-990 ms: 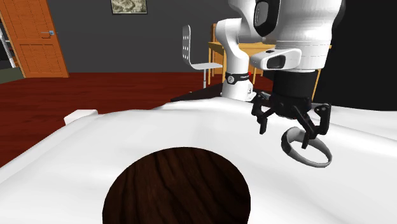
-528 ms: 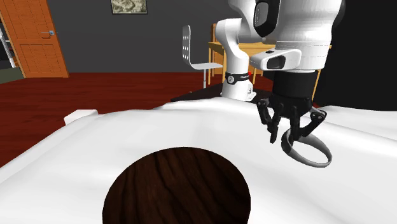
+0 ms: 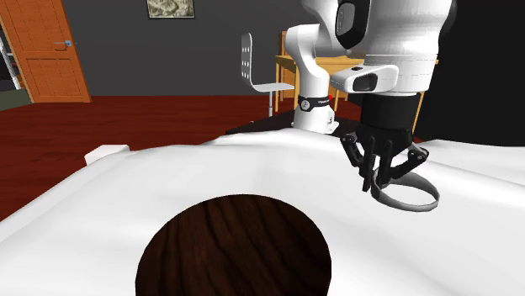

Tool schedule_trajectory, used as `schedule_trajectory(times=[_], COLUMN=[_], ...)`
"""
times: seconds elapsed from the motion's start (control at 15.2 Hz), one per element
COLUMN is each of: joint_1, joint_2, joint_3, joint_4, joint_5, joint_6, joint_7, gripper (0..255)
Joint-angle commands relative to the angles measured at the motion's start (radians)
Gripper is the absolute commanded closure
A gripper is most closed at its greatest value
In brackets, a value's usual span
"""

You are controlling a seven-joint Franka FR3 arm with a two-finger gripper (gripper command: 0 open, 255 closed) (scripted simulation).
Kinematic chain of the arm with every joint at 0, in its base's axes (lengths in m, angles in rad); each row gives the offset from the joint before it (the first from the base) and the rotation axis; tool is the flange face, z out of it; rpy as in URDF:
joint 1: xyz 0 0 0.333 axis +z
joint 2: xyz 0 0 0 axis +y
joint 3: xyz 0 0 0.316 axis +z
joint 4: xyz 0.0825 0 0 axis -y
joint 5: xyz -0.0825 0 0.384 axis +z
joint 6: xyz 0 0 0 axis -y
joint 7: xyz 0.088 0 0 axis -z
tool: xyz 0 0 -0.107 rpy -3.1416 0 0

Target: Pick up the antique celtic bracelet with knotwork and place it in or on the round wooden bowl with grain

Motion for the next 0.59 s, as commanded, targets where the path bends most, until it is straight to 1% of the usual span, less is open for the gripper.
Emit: schedule_trajectory(times=[0.0, 0.53], joint_1=[-0.003, -0.024], joint_2=[-0.011, -0.095], joint_3=[0.004, 0.032], joint_4=[0.000, 0.012], joint_5=[0.007, 0.062], joint_6=[-0.010, -0.099], joint_7=[-0.005, -0.041], gripper=[255, 255])
